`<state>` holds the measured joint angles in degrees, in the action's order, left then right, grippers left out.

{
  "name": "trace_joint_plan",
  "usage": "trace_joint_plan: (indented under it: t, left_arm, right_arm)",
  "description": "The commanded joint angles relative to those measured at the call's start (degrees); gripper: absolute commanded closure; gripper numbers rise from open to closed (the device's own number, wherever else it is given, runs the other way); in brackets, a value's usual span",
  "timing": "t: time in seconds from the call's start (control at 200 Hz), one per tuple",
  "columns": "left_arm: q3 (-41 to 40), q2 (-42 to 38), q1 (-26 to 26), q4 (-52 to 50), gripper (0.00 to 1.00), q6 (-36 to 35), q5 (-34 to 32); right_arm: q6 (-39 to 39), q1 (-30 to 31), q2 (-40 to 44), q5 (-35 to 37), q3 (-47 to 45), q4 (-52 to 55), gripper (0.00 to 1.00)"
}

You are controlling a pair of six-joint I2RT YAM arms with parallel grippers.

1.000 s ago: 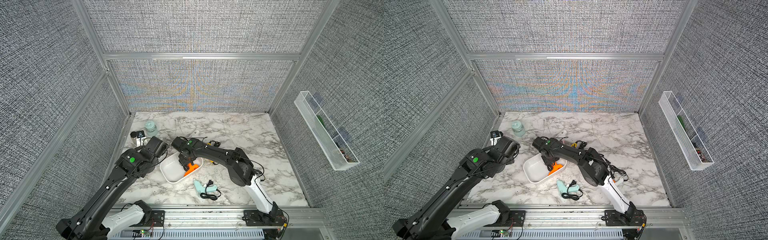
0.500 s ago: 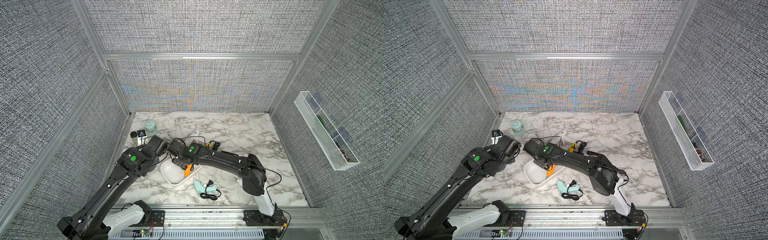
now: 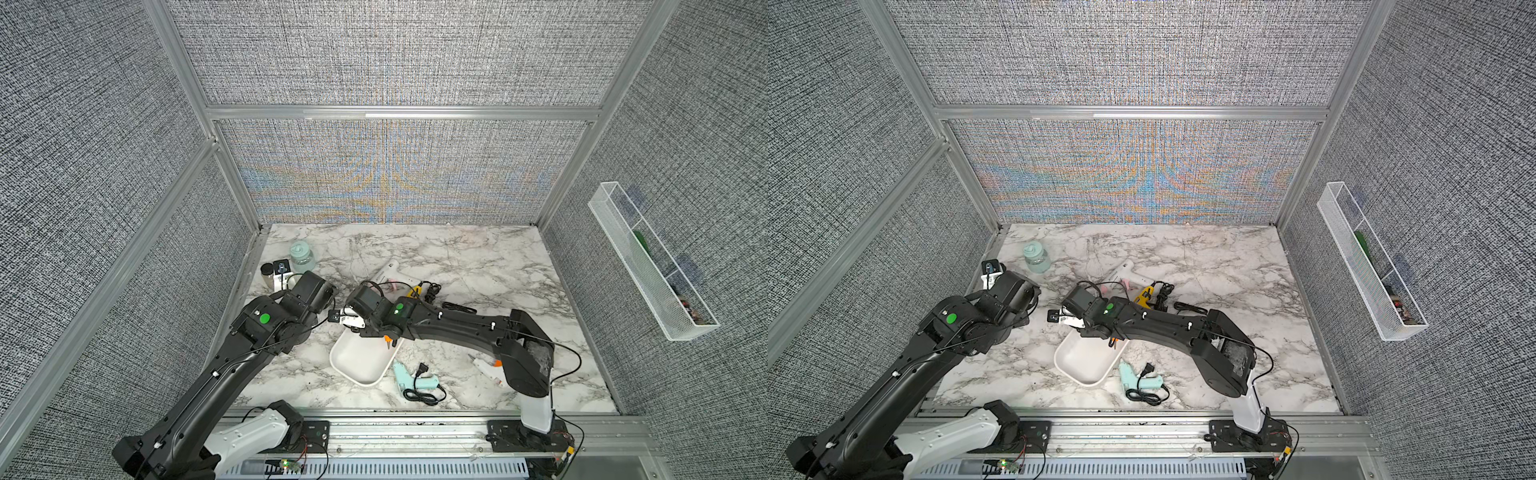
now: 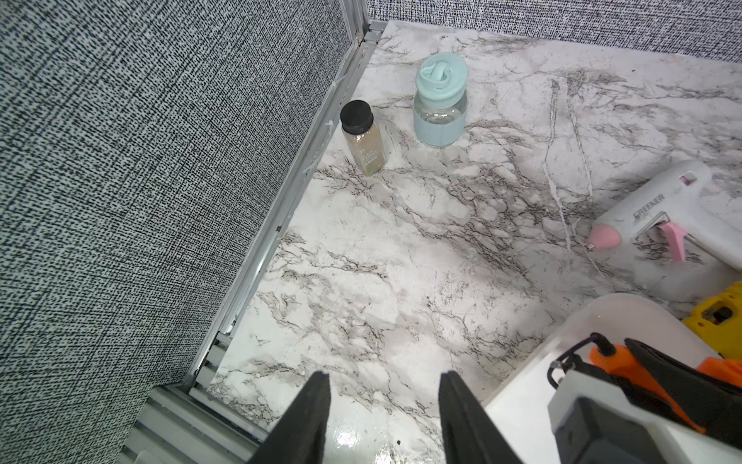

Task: Put the hot melt glue gun into the storage box
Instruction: Place the hot melt adhesive gun in the storage box.

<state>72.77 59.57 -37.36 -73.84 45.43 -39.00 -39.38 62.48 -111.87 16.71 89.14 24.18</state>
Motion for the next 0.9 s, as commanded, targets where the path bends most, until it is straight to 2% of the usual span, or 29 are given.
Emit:
trace_joint_plan:
  t: [0.0, 0.245, 0.34, 0.536, 0.896]
  left_arm:
    - [-0.1, -0.3, 0.1, -0.8, 0.5, -0.1, -1.0]
    - [-0.3, 0.1, 0.2, -0.1, 0.5, -0.6, -1.1]
    - [-0.8, 0.2, 0.2, 0.6, 0.5, -0.6, -0.8]
    - [-2.0, 0.2, 0.3, 2.1, 0.5, -0.7, 0.1]
    - [-2.1, 0.0, 0.6, 2.2, 0.5, -1.8, -0.4]
  right_arm:
    - [-8.8, 0.1, 1.7, -4.5, 0.0, -1.0, 1.0]
    - [-21.2, 1.1, 4.8, -7.5, -1.8, 4.2, 1.0]
    - [-25.1, 1.1, 6.0, -7.4, -6.9, 1.2, 1.0]
    - [-27.5, 1.8, 4.4, -7.7, -12.7, -4.8, 1.0]
    - [-26.3, 2.0, -0.5, -12.0, -9.5, -1.7, 1.0]
